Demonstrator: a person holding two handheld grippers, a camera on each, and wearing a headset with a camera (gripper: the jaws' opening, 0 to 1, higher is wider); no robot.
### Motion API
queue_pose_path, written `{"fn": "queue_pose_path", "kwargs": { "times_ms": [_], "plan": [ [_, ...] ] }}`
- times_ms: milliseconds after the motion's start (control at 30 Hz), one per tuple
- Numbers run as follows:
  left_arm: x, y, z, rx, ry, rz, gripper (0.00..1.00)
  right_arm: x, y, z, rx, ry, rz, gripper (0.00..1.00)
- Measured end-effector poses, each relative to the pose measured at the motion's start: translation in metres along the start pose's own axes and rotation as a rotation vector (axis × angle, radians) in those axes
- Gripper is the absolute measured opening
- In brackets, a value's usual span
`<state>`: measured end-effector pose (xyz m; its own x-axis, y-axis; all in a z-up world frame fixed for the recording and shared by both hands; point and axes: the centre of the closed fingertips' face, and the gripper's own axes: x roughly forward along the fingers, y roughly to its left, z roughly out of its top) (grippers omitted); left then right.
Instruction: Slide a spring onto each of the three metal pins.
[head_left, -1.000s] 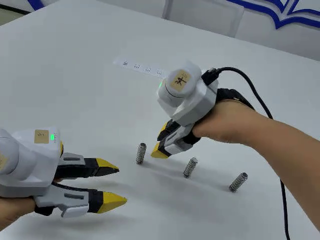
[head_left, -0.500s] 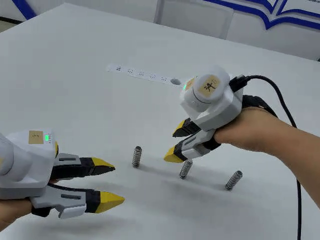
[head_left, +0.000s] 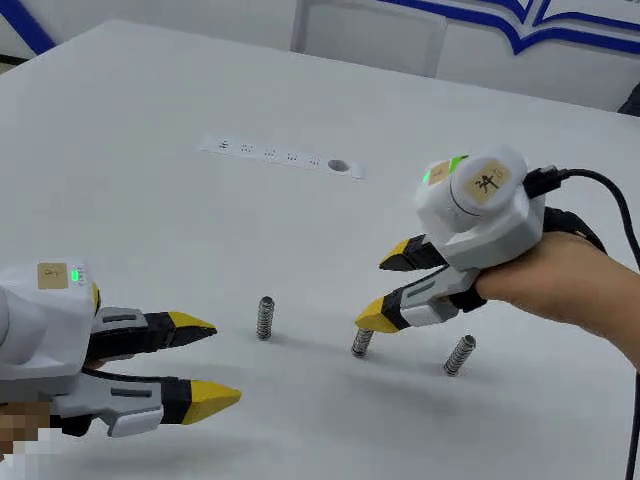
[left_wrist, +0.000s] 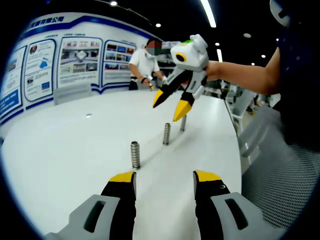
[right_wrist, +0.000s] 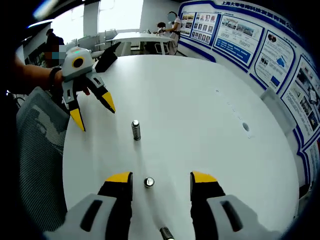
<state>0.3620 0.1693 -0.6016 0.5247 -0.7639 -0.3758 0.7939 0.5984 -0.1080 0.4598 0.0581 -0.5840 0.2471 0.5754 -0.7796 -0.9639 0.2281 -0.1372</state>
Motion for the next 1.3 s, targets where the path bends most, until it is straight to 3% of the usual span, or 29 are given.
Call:
{"fn": "queue_pose_path", "kwargs": {
  "times_ms": [633, 933, 1300],
  "plan": [
    [0.001, 0.004, 0.007, 0.001, 0.004, 0.016, 0.51, -0.04, -0.01, -0.053, 0.158, -0.108, -0.082, 0.55],
    [0.002, 0.004, 0.006, -0.002, 0.01, 0.019, 0.52, -0.051, 0.002, -0.084, 0.201, -0.142, -0.099, 0.57],
    [0.002, 0.003, 0.006, -0.005, 0.015, 0.021, 0.53, -0.056, 0.022, -0.099, 0.247, -0.215, -0.115, 0.57]
  ]
}}
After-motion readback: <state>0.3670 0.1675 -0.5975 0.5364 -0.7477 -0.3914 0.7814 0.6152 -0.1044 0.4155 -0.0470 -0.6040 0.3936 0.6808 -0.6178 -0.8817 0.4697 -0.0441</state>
